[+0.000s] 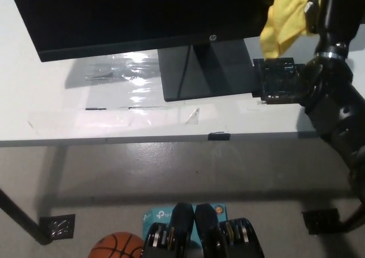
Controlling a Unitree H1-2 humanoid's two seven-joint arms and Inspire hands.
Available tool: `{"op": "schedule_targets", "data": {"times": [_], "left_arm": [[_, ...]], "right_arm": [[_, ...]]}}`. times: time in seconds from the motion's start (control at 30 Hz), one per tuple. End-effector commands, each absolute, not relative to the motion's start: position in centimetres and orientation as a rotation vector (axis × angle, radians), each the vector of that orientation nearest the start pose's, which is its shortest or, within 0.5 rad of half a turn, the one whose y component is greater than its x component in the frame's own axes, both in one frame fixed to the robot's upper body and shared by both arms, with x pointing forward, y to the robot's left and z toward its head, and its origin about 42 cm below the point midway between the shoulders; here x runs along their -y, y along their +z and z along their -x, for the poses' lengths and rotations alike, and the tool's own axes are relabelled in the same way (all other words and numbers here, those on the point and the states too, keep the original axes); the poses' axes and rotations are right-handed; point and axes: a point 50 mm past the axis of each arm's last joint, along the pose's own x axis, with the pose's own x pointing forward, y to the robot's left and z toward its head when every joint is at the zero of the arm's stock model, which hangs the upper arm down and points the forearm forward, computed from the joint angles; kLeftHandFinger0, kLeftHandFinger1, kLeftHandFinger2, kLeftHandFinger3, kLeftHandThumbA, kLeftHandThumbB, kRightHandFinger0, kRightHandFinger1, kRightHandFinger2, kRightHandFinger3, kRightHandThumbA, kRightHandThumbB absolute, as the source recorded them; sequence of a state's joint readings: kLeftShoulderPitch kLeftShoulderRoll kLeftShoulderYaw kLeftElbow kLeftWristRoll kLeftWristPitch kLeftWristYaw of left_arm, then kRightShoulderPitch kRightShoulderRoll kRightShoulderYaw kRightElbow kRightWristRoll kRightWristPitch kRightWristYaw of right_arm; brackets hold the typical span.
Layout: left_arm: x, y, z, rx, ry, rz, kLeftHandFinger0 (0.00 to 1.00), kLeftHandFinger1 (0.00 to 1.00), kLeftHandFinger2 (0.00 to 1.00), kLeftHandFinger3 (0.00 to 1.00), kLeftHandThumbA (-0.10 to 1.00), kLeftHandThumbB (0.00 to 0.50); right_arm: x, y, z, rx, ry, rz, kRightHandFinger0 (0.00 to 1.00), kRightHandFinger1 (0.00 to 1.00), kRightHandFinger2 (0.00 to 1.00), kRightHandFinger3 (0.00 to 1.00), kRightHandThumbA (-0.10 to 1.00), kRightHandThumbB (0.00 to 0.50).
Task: The robot uses its right hand to pick up the cloth kept in the middle of the desk and use it to wipe the monitor in the middle of the desk by swiping its screen twice
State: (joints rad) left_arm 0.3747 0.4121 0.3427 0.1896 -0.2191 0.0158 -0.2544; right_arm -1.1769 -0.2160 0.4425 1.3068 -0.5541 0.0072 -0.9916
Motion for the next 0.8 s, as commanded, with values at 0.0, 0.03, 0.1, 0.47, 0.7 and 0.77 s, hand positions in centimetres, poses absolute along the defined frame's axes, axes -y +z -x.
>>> {"op": "schedule_targets", "data": {"times": [0.0, 0.03, 0.1, 0.47, 0.7, 0.77], "left_arm": [[-46.3, 5.0, -10.0, -0.442, 0.175, -0.191, 0.46, 0.53, 0.67, 0.77, -0.04, 0.18], [-46.3, 5.0, -10.0, -0.442, 0.175, -0.191, 0.47, 0.53, 0.67, 0.77, -0.04, 0.18], [-46.2, 5.1, -10.0, -0.448, 0.18, -0.191, 0.47, 0.54, 0.66, 0.77, -0.04, 0.188], [-45.9, 4.5, -10.4, -0.457, 0.154, -0.209, 0.46, 0.53, 0.66, 0.77, -0.02, 0.191], [-45.9, 4.4, -10.8, -0.455, 0.146, -0.207, 0.43, 0.49, 0.62, 0.75, -0.07, 0.179], [-45.9, 4.5, -10.9, -0.443, 0.142, -0.198, 0.41, 0.47, 0.61, 0.74, -0.04, 0.19]], "right_arm": [[18.9, 35.6, -57.7, 0.585, -0.696, 1.056, 0.0, 0.0, 0.18, 0.41, -0.1, 0.293], [18.8, 35.7, -57.7, 0.584, -0.695, 1.051, 0.0, 0.0, 0.16, 0.42, -0.1, 0.303], [17.6, 36.1, -57.7, 0.603, -0.692, 1.022, 0.0, 0.0, 0.16, 0.38, -0.1, 0.292], [9.2, 38.3, -57.1, 0.617, -0.599, 0.903, 0.0, 0.0, 0.17, 0.34, -0.1, 0.22], [2.3, 39.8, -55.4, 0.67, -0.52, 0.81, 0.0, 0.0, 0.07, 0.17, -0.1, 0.137], [1.2, 40.1, -55.0, 0.673, -0.507, 0.794, 0.0, 0.0, 0.09, 0.19, -0.1, 0.152]]}}
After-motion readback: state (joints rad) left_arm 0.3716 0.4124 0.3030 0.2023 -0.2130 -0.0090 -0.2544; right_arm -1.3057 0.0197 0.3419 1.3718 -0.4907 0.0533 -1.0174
